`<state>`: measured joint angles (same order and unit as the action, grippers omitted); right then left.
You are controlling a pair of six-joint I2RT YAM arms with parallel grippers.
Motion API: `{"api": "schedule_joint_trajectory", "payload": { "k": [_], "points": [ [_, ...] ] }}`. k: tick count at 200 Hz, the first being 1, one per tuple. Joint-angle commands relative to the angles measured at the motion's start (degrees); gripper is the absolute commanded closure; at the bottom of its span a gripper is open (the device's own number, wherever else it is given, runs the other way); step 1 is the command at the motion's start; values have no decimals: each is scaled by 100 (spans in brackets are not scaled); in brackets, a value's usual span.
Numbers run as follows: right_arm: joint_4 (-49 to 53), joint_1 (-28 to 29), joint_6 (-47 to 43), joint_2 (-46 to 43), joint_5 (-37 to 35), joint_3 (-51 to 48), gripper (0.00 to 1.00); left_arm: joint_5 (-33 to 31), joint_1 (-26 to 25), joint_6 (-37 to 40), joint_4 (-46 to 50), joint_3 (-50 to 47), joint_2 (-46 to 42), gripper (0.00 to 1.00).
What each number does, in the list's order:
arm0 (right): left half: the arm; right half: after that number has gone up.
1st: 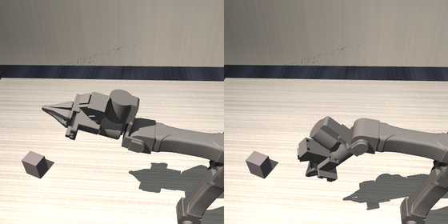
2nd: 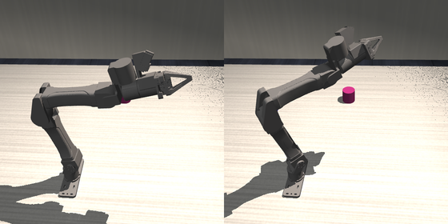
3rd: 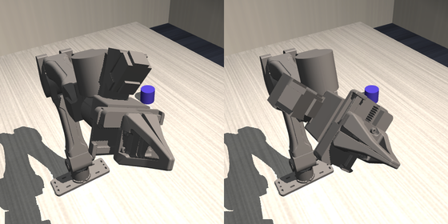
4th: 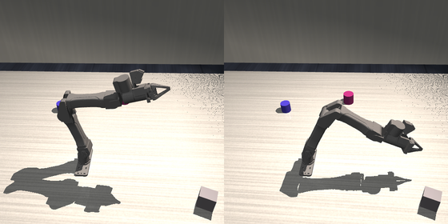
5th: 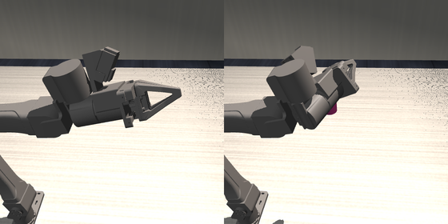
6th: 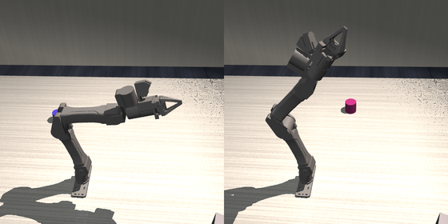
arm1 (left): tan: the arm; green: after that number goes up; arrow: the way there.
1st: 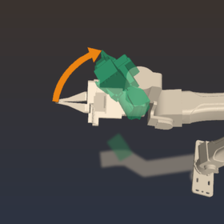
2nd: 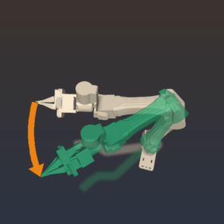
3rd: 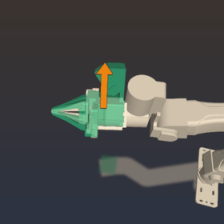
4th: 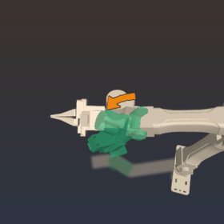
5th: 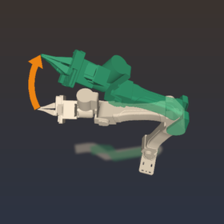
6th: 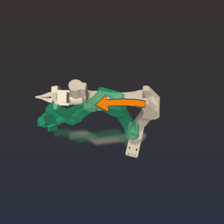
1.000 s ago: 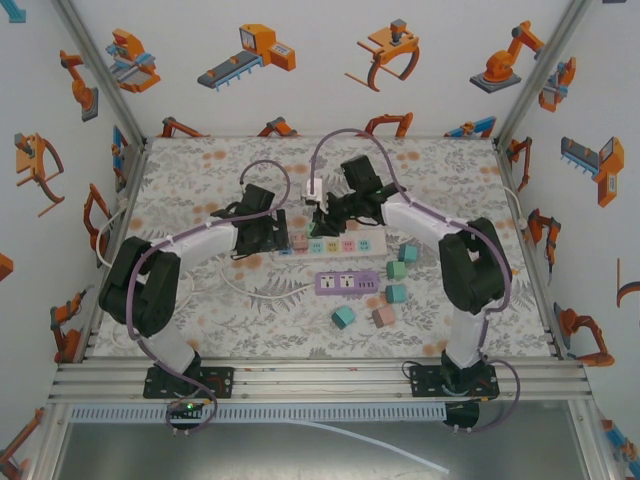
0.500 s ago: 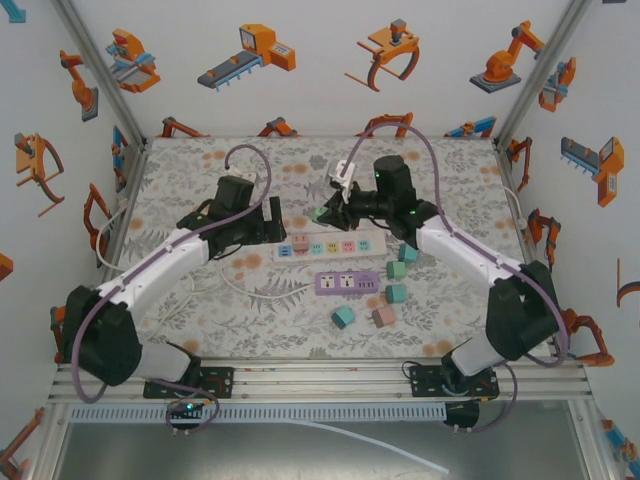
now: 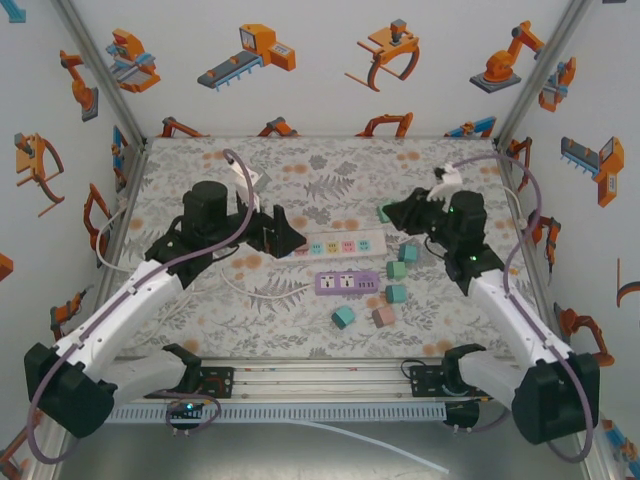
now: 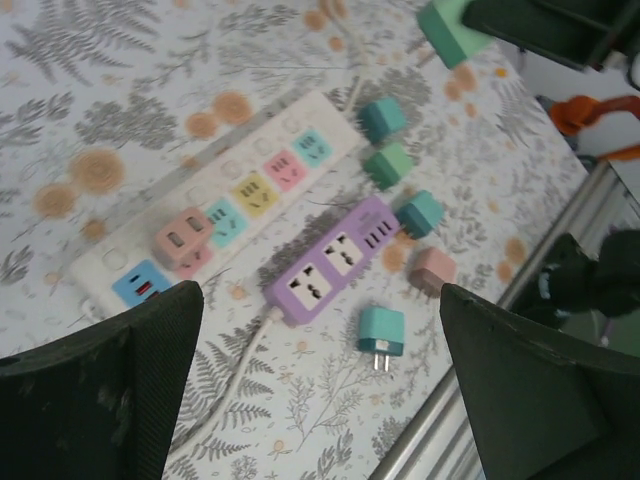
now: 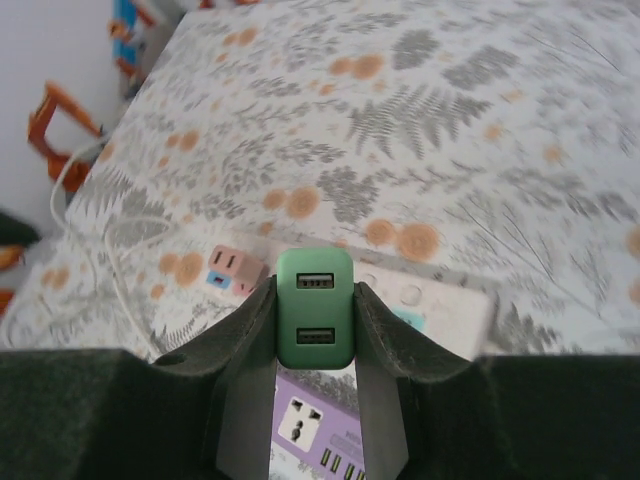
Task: Pull the plug off the socket
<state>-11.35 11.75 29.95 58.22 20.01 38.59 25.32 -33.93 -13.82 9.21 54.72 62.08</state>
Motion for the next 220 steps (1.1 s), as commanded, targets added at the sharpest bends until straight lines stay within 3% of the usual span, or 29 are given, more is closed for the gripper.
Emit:
{"api": "schedule_joint_trajectory", "payload": {
  "k": [1, 56, 101, 170, 191, 220],
  "points": [
    [-152, -439, 1480, -468, -215, -514, 85, 952, -149, 463, -317, -32, -191, 4],
    [482, -1412, 2401, -1506, -658, -1794, 84, 1342, -563, 613, -238, 45, -480, 1],
    [520, -1514, 2478, -1736, -959, -2440, 84, 1236, -733, 696, -97, 195, -636, 1],
    [-169, -1526, 2762, -1140, -987, -3004, 82, 1007, -930, 807, 127, 284, -731, 3],
    [-305, -1529, 2754, -908, -971, -3058, 78, 907, -979, 919, 305, 319, -698, 3],
    [-217, -1533, 2757, -794, -1064, -3067, 62, 743, -1077, 1022, 457, 379, -612, 3]
  ]
}}
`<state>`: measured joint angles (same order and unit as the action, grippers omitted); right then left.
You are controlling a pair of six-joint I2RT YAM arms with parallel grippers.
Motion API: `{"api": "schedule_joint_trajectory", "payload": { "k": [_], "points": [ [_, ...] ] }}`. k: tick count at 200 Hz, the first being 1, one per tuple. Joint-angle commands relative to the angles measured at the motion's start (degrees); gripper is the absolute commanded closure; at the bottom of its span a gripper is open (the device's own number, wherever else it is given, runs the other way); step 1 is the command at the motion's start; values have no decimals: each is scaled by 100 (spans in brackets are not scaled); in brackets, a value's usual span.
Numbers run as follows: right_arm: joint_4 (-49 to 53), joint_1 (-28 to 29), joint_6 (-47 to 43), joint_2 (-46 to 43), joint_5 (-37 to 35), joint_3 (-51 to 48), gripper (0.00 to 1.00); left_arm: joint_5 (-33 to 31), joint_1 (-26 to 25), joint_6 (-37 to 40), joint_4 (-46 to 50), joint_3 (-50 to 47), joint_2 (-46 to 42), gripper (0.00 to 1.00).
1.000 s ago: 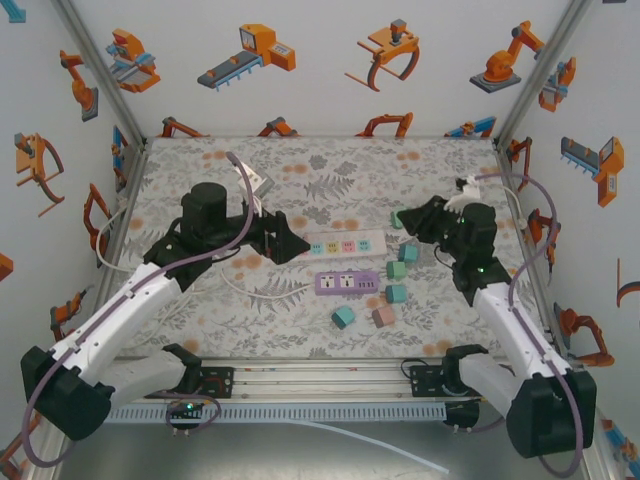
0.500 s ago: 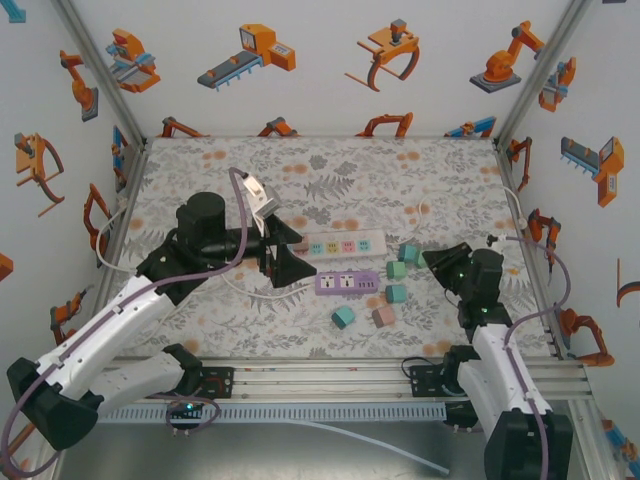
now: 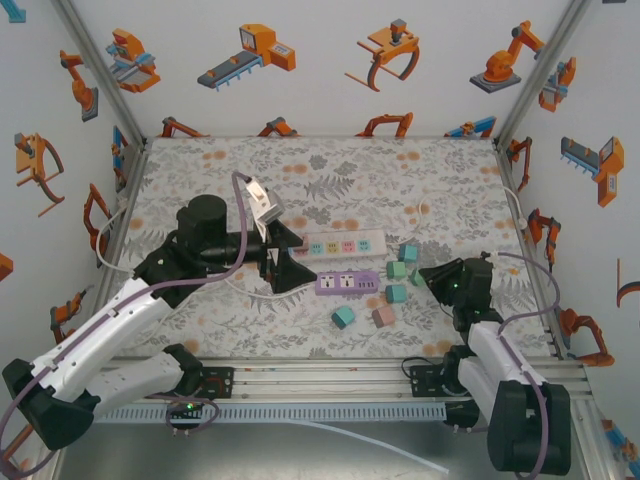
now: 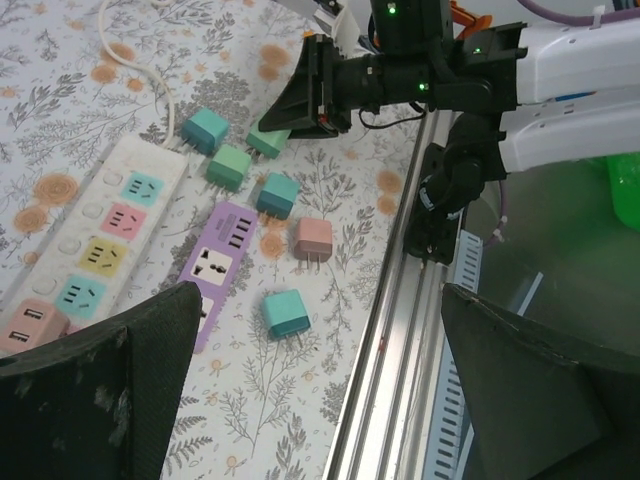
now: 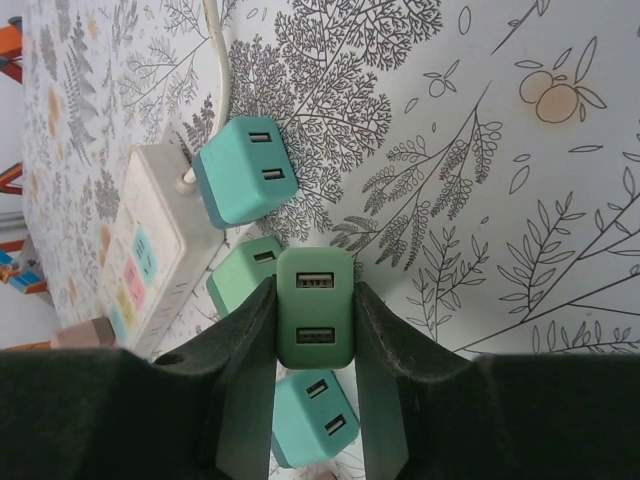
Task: Pull the plug off the socket
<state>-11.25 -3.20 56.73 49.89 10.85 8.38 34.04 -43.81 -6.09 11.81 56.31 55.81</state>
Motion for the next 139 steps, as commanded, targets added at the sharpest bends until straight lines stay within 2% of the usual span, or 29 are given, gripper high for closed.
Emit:
{"api": "schedule_joint_trajectory", "payload": {
  "k": [1, 21, 67, 111, 139],
  "points": [
    [-224, -39, 82, 39, -151, -47, 61, -132, -95, 253, 197, 221, 21, 3],
    [-13, -36, 101, -8, -223, -26, 55, -219, -170, 282, 239, 255, 100, 3],
    [529, -38, 95, -445, -344, 16, 54, -423, -250, 342, 388, 360, 254, 3],
    [1398, -35, -264, -1134, -643, 287, 52, -1878, -286, 199, 862, 508, 415, 3],
    [1462, -31, -1086, -1428, -227, 659, 52, -1989, -286, 173, 894, 504, 473, 3]
  ]
}}
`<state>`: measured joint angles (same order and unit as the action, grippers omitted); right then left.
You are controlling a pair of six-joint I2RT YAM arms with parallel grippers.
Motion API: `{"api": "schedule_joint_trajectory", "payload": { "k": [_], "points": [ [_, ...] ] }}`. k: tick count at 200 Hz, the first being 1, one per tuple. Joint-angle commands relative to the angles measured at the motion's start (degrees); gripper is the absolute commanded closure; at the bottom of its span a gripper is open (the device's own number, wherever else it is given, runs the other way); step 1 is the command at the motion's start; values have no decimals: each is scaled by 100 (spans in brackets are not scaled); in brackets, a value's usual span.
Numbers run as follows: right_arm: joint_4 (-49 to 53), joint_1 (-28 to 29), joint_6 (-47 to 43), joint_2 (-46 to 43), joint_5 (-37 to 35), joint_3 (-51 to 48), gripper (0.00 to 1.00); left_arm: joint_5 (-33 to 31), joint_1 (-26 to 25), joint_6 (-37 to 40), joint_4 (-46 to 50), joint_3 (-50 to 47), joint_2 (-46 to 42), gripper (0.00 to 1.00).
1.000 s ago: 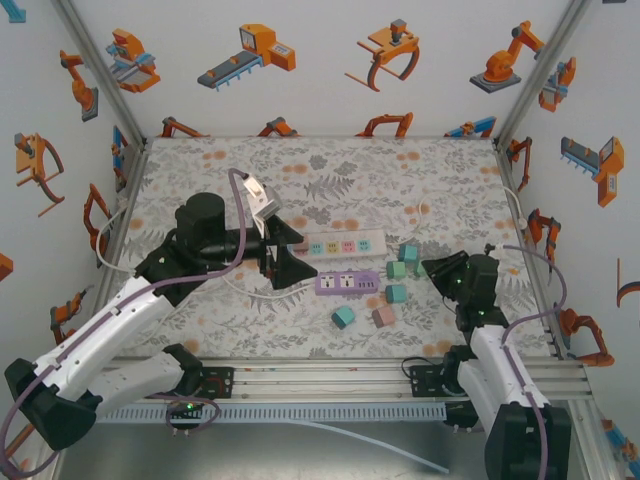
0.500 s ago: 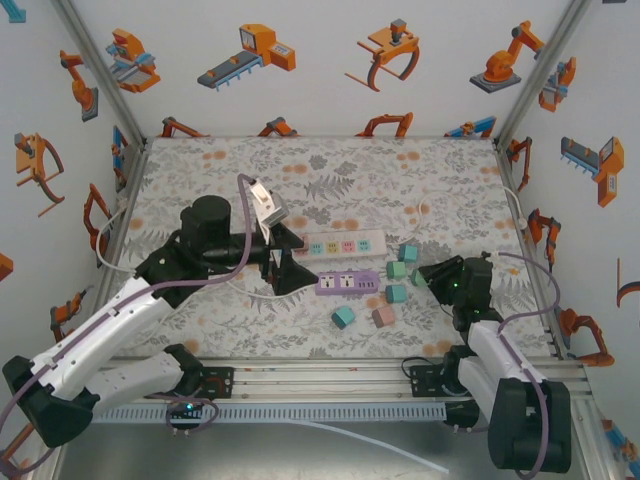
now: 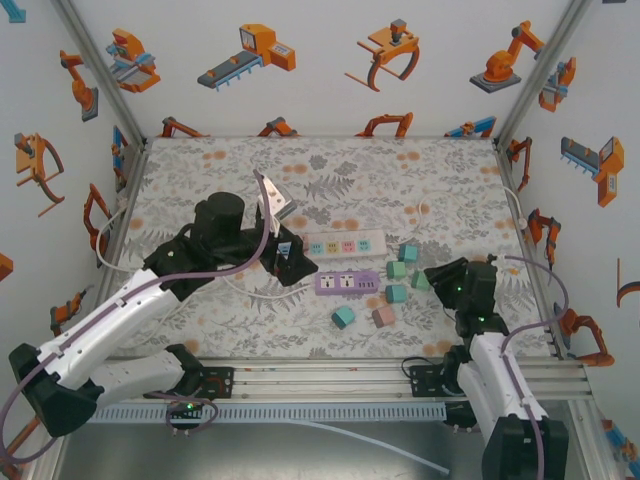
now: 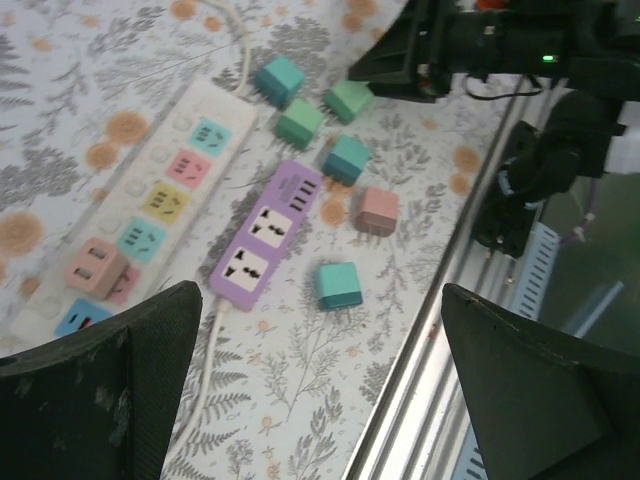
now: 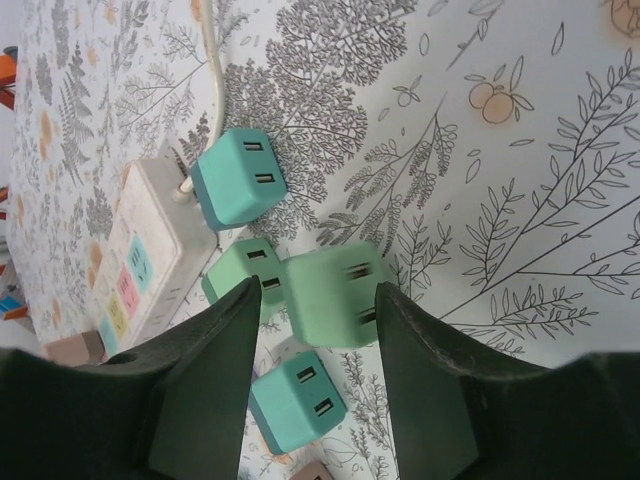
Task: Pull the plug off the socket
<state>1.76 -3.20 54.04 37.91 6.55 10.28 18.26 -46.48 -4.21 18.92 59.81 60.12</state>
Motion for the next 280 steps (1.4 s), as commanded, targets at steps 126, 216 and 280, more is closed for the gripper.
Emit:
{"api": "schedule_joint_trajectory", "payload": {
  "k": [126, 216, 280],
  "points": [
    [-1188, 3211, -6795, 1898, 1528, 2938, 55, -1685, 121, -560, -199, -136, 261, 3],
    [425, 4191, -8879, 5010, 1944, 5436, 48, -1603, 1786, -2129, -13, -648, 309, 3],
    [1086, 4187, -9697, 6429, 2986, 6682, 46, -1841, 2476, -2911, 196, -739, 972, 3]
  ]
}}
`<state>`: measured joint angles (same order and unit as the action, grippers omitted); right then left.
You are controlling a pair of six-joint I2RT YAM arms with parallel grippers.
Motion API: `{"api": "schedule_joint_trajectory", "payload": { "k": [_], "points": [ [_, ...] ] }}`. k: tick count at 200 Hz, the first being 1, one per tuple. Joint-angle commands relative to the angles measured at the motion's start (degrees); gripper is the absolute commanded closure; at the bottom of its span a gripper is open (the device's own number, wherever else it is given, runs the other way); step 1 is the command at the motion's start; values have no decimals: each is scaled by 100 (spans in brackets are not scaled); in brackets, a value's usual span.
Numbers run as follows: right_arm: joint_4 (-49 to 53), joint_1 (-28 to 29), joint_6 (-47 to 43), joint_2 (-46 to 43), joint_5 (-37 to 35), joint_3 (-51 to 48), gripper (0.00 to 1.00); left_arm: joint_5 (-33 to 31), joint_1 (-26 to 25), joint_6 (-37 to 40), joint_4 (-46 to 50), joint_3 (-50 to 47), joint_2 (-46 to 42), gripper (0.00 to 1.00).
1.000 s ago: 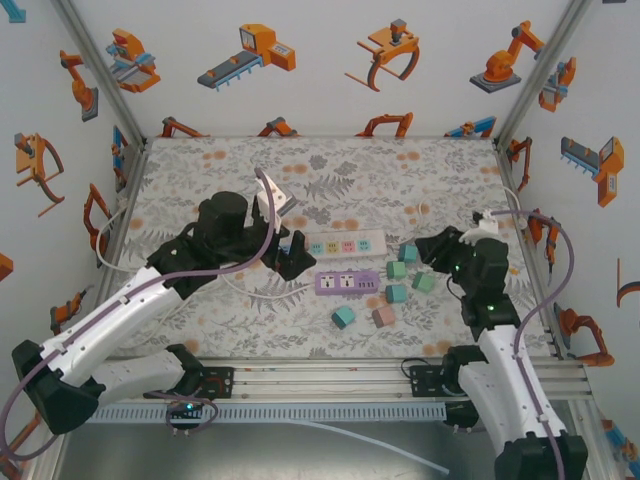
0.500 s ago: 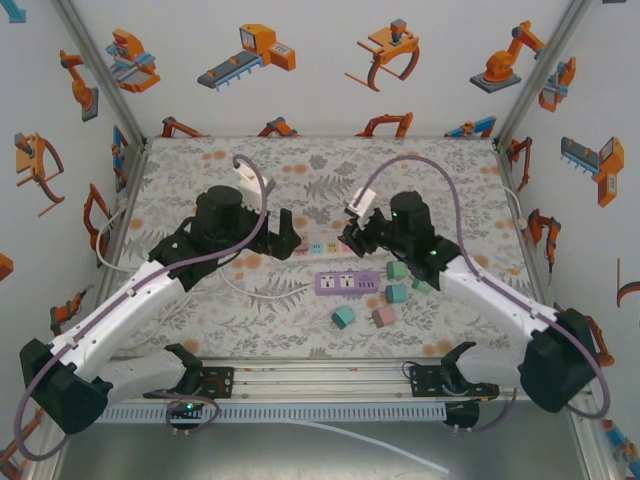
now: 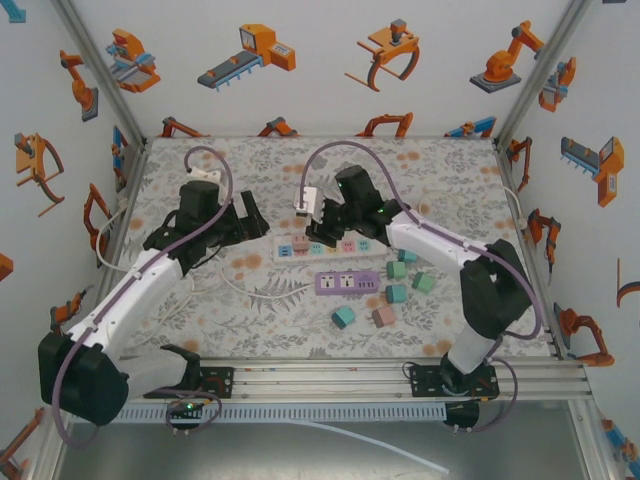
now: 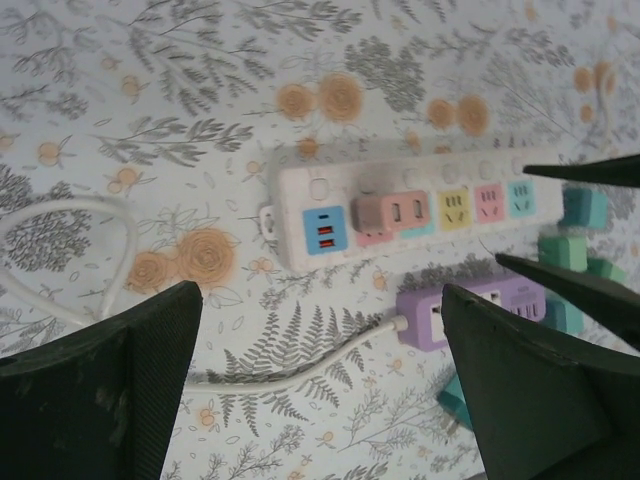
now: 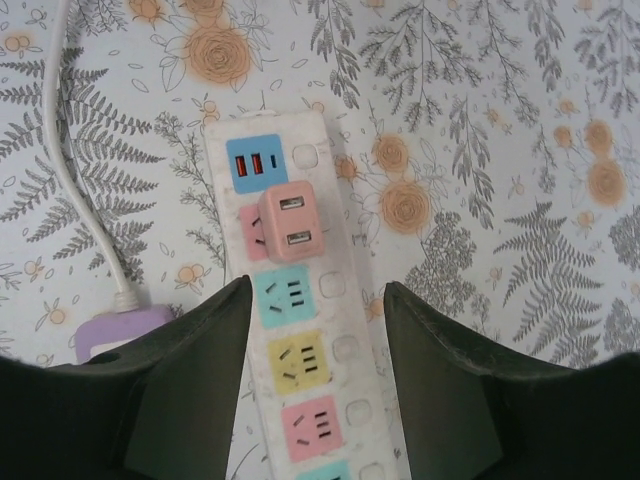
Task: Pull the plug off the socket
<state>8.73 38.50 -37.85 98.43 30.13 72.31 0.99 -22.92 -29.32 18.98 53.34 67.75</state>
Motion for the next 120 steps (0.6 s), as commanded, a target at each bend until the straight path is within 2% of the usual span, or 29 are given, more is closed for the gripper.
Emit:
{"api": "schedule_joint_trajectory", "payload": {
  "k": [1, 40, 97, 120],
  "points": [
    [395, 17, -520, 400, 644, 487, 46, -116, 120, -399, 187, -93, 210, 3],
    [434, 17, -691, 1099, 1193, 947, 47, -170, 130, -323, -23, -148, 645, 0],
    [487, 15, -665, 1575, 1016, 1112, 49, 262, 105, -341, -235, -105, 1408, 11],
    [481, 16, -680, 1624, 933, 1061, 51, 489, 34, -361, -469, -140, 1658, 13]
  ]
}}
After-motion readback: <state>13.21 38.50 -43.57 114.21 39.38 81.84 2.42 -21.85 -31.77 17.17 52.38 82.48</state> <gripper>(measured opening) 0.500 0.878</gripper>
